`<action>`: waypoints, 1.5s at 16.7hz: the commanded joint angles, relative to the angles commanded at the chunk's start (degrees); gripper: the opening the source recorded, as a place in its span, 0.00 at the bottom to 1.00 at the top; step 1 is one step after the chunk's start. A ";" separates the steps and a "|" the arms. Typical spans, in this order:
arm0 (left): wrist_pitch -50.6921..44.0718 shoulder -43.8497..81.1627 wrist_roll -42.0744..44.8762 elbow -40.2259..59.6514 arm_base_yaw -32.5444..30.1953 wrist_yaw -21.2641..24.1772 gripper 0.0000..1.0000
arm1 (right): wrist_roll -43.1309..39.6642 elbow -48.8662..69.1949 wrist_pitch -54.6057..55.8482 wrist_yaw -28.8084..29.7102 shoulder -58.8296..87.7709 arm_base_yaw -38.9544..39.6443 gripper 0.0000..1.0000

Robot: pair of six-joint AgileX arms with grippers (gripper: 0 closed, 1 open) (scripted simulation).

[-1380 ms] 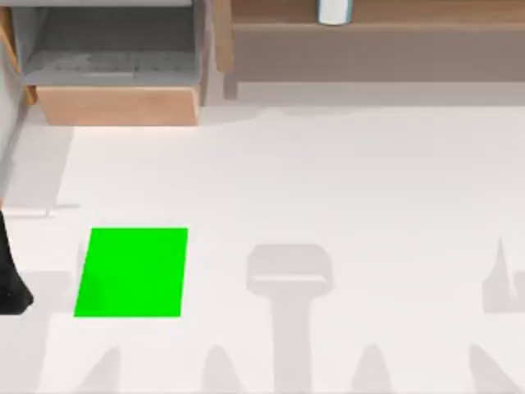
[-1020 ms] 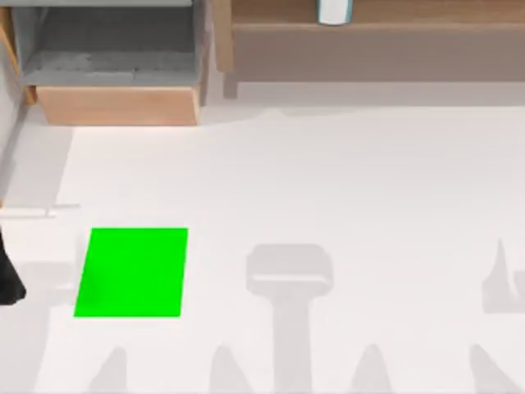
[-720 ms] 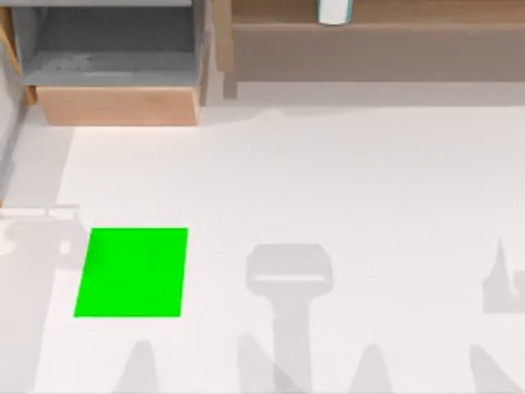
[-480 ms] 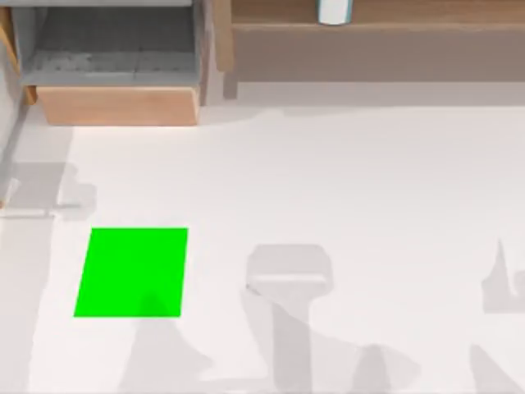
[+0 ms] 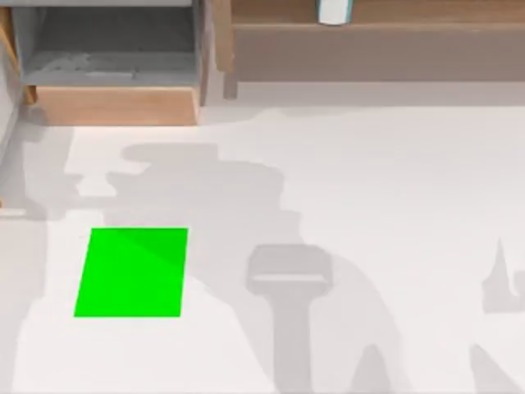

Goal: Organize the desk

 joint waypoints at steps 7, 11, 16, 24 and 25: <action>-18.45 35.03 6.02 33.62 4.33 0.70 1.00 | 0.00 0.00 0.00 0.00 0.00 0.00 1.00; -22.07 42.77 7.83 42.86 4.09 1.37 1.00 | 0.00 0.00 0.00 0.00 0.00 0.00 1.00; -22.34 43.50 8.06 43.97 3.96 1.48 1.00 | 0.00 0.00 0.00 0.00 0.00 0.00 1.00; -25.36 38.39 7.35 41.69 3.95 1.05 1.00 | 0.00 0.00 0.00 0.00 0.00 0.00 1.00; -25.93 37.41 7.20 41.37 3.67 1.08 1.00 | 0.00 0.00 0.00 0.00 0.00 0.00 1.00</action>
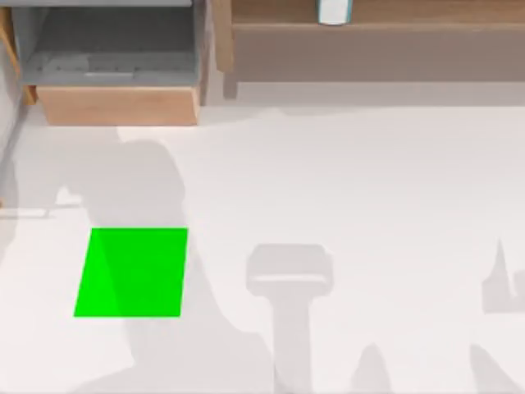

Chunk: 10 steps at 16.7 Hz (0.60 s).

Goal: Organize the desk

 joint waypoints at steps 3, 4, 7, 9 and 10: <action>-0.72 -2.18 0.03 -1.13 -0.23 0.21 1.00 | 0.00 0.00 0.00 0.00 0.00 0.00 1.00; -0.50 -2.47 0.29 -1.55 -0.07 0.27 1.00 | 0.00 0.00 0.00 0.00 0.00 0.00 1.00; 1.62 -1.52 1.33 -2.99 0.82 0.41 1.00 | 0.00 0.00 0.00 0.00 0.00 0.00 1.00; 4.15 0.51 1.69 -4.05 1.17 0.47 1.00 | 0.00 0.00 0.00 0.00 0.00 0.00 1.00; 5.61 1.78 1.68 -4.48 1.13 0.48 1.00 | 0.00 0.00 0.00 0.00 0.00 0.00 1.00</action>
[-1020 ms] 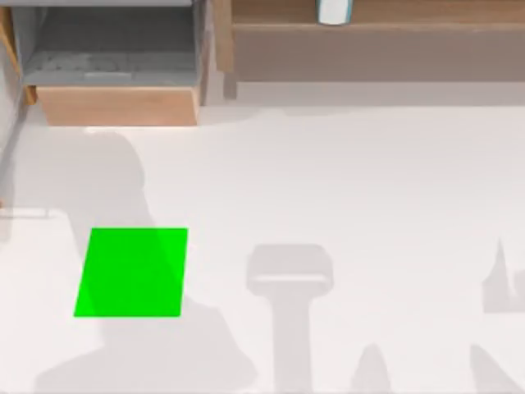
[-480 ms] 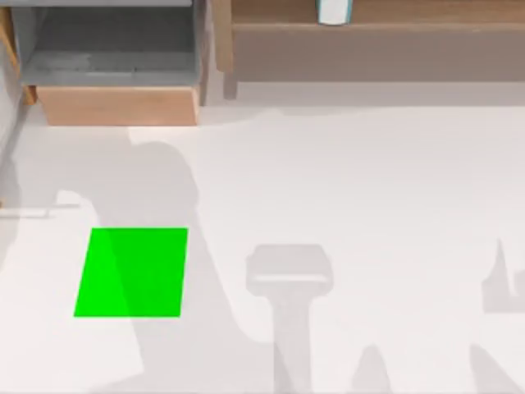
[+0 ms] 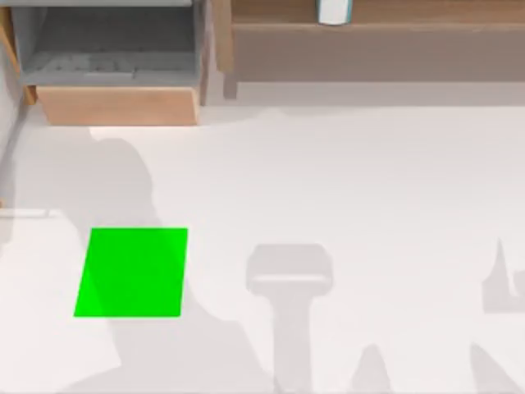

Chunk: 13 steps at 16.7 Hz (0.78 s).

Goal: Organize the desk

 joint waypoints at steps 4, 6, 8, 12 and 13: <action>4.99 3.72 -0.88 -0.61 -0.87 -0.10 1.00 | 0.00 0.00 0.00 0.00 0.00 0.00 1.00; 5.21 3.84 -0.95 -0.60 -0.96 -0.09 1.00 | 0.00 0.00 0.00 0.00 0.00 0.00 1.00; 5.21 3.84 -0.95 -0.60 -0.96 -0.09 1.00 | 0.00 0.00 0.00 0.00 0.00 0.00 1.00; 5.21 3.84 -0.95 -0.60 -0.96 -0.09 0.77 | 0.00 0.00 0.00 0.00 0.00 0.00 1.00; 5.21 3.84 -0.95 -0.60 -0.96 -0.09 0.70 | 0.00 0.00 0.00 0.00 0.00 0.00 1.00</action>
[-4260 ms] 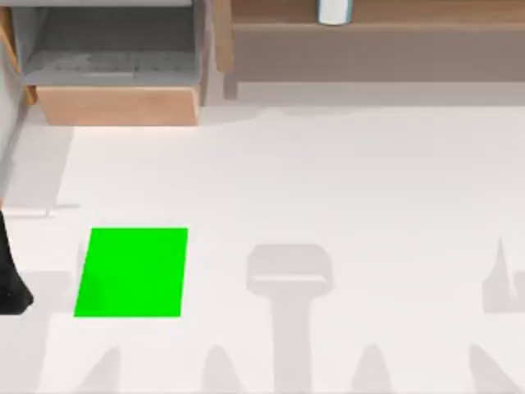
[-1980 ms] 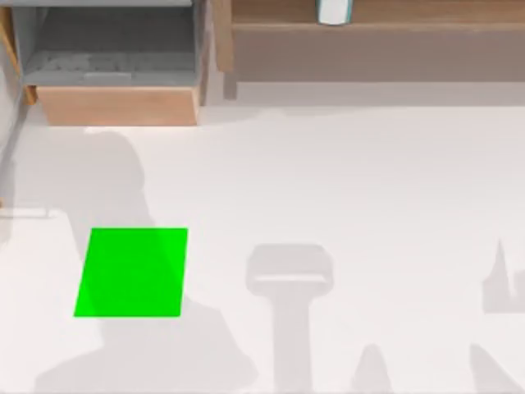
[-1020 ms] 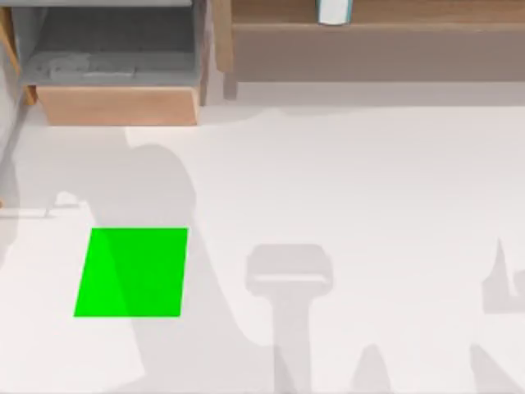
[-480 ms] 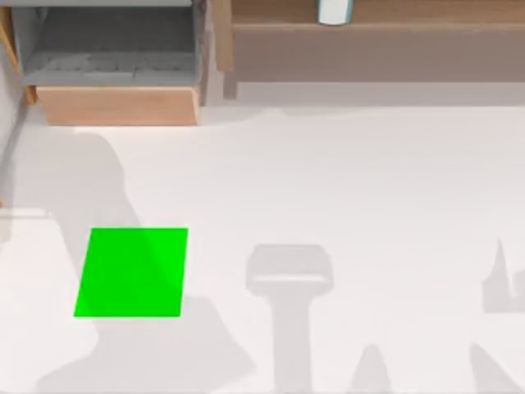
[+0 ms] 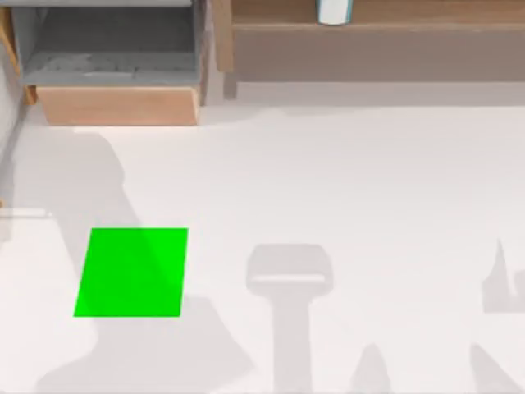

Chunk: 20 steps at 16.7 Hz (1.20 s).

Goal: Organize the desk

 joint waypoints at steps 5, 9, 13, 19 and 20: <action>0.00 0.00 0.00 0.00 0.00 0.00 0.32 | 0.00 0.00 0.00 0.00 0.00 0.00 1.00; 0.00 0.00 0.00 0.00 0.00 0.00 0.02 | 0.00 0.00 0.00 0.00 0.00 0.00 1.00; 0.00 0.00 0.00 0.00 0.00 0.00 0.00 | 0.00 0.00 0.00 0.00 0.00 0.00 1.00; -0.01 -0.03 0.09 0.00 0.13 -0.03 0.00 | 0.00 0.00 0.00 0.00 0.00 0.00 1.00; -0.14 -0.47 0.06 0.02 0.22 0.02 0.00 | 0.00 0.00 0.00 0.00 0.00 0.00 1.00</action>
